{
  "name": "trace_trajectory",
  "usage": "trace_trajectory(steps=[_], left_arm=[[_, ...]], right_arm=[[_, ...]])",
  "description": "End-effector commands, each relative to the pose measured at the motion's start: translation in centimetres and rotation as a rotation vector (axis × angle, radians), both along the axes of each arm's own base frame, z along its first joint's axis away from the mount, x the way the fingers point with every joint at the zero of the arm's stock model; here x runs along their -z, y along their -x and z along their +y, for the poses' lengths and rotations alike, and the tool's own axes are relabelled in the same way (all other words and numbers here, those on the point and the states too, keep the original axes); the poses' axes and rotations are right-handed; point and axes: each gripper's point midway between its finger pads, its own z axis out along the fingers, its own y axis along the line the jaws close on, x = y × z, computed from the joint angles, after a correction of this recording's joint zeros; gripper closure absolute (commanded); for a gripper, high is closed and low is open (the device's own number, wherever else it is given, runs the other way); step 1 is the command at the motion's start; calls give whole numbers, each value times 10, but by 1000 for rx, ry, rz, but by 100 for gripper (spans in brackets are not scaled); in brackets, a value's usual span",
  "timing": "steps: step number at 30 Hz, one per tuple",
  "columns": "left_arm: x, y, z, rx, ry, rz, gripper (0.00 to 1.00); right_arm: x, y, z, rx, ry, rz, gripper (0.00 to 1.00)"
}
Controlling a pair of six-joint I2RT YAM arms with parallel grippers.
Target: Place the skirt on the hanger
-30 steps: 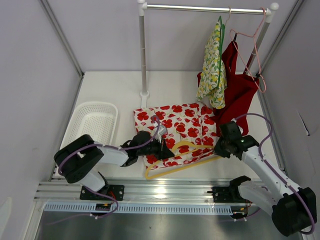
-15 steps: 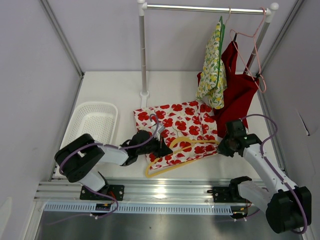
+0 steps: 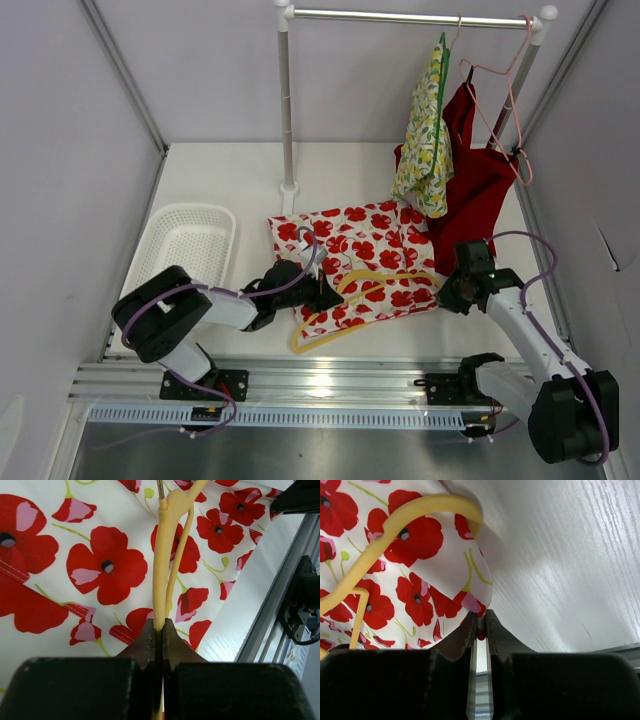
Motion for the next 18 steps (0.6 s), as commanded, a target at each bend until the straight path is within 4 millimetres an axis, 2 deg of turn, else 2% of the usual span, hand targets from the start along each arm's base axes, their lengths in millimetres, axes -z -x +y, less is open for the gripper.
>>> trace_trajectory(steps=[1,6,10,15,18], left_arm=[[43,-10,39,-120,-210,31,100],[42,-11,39,-118,-214,23,100],[43,-12,40,-121,-219,18,100],[44,-12,42,-120,-229,14,100],[45,-12,40,-117,-227,16,100]], right_arm=[[-14,-19,-8,44,16,-52,94],[-20,-28,-10,42,-13,-61,94],[-20,-34,-24,76,-10,-58,94],[-32,-42,-25,61,-41,-74,94],[-19,-32,-24,59,-41,-41,94]])
